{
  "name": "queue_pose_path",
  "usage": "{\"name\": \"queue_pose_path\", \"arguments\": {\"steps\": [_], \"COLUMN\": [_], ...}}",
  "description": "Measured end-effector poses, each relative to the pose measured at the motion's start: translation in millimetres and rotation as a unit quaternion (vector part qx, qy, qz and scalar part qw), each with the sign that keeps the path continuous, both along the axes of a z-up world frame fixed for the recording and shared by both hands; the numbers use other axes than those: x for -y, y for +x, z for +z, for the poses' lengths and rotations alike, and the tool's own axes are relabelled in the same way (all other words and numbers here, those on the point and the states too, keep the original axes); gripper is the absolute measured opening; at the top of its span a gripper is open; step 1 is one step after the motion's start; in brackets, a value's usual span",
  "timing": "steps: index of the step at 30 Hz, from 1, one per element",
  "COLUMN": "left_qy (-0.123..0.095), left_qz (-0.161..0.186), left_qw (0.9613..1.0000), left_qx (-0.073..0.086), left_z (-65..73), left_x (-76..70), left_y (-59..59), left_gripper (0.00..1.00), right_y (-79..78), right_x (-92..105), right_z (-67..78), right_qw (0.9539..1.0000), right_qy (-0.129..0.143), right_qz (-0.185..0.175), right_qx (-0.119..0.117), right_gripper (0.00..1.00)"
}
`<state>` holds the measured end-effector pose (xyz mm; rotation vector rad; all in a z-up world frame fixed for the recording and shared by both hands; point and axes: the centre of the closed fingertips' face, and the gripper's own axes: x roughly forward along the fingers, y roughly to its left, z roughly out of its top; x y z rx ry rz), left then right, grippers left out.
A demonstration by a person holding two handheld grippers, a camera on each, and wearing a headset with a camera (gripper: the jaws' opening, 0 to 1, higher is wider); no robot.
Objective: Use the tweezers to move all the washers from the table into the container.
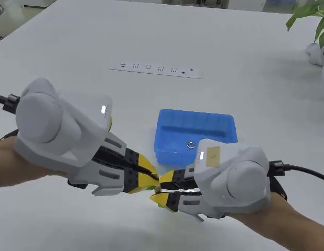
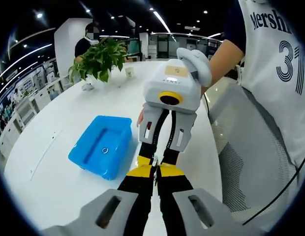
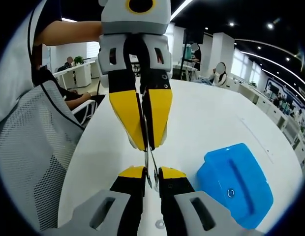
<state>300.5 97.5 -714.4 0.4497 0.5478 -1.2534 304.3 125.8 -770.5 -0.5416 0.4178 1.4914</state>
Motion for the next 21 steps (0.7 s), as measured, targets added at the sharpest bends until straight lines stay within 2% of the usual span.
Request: {"name": "queue_pose_path", "arguments": {"steps": [8, 15, 21], "left_qy": [0.002, 0.003, 0.007], "left_qz": [-0.001, -0.001, 0.000], "left_qw": [1.0000, 1.0000, 1.0000], "left_qx": [-0.005, -0.005, 0.001], "left_z": [-6.9, -5.7, -5.8], "left_x": [1.8, 2.5, 2.0], "left_y": [5.6, 4.9, 4.1], "left_gripper": [0.06, 0.06, 0.06], "right_y": [5.0, 4.5, 4.3], "right_x": [1.9, 1.0, -0.1], "right_z": [-7.5, -6.8, -6.9], "right_qw": [0.9999, 0.9997, 0.9999], "right_qy": [-0.004, 0.002, 0.000], "right_qz": [-0.007, -0.010, -0.005], "right_qx": [-0.013, -0.021, -0.010], "right_gripper": [0.12, 0.12, 0.12]}}
